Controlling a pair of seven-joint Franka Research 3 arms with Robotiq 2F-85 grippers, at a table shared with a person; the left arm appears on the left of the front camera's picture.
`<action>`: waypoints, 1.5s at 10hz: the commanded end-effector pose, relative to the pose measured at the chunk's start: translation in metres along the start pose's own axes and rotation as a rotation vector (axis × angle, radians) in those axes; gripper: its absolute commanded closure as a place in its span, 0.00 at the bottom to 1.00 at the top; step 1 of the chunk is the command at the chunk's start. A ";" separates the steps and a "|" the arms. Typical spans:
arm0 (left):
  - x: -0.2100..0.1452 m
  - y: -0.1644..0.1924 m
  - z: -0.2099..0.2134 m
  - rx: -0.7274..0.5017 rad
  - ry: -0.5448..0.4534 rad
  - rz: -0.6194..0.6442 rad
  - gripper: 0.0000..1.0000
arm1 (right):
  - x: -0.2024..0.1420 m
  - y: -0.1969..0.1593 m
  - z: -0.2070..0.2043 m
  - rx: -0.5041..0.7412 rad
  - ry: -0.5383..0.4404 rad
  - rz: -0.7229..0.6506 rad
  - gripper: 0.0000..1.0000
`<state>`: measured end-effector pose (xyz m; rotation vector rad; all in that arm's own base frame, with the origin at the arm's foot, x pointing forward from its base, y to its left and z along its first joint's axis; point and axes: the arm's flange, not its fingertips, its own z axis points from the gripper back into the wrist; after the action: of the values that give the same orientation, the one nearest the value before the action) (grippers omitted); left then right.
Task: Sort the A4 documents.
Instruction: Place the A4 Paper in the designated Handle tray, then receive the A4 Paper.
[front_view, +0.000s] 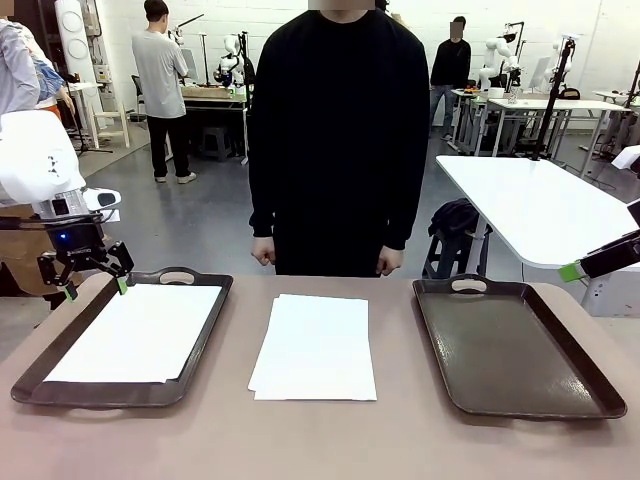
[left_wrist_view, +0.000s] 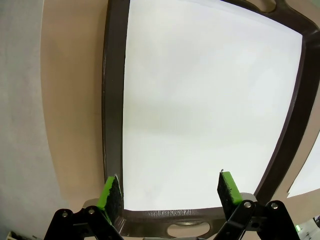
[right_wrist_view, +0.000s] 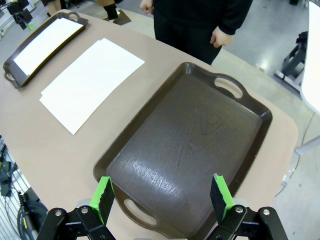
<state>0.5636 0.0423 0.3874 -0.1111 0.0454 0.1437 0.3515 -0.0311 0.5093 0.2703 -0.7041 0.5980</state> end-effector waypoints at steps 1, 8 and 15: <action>0.001 0.001 0.002 0.006 -0.005 -0.001 0.00 | -0.001 -0.001 -0.002 0.019 -0.007 -0.005 0.00; 0.001 0.001 0.002 0.006 -0.005 -0.001 0.00 | -0.001 -0.001 -0.002 0.019 -0.007 -0.005 0.00; -0.024 -0.069 0.048 0.167 -0.219 -0.211 0.00 | -0.001 -0.001 -0.002 0.019 -0.007 -0.005 0.00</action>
<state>0.5681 -0.0070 0.4220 0.0052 -0.0562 -0.0212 0.3516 -0.0310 0.5092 0.2702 -0.7040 0.5981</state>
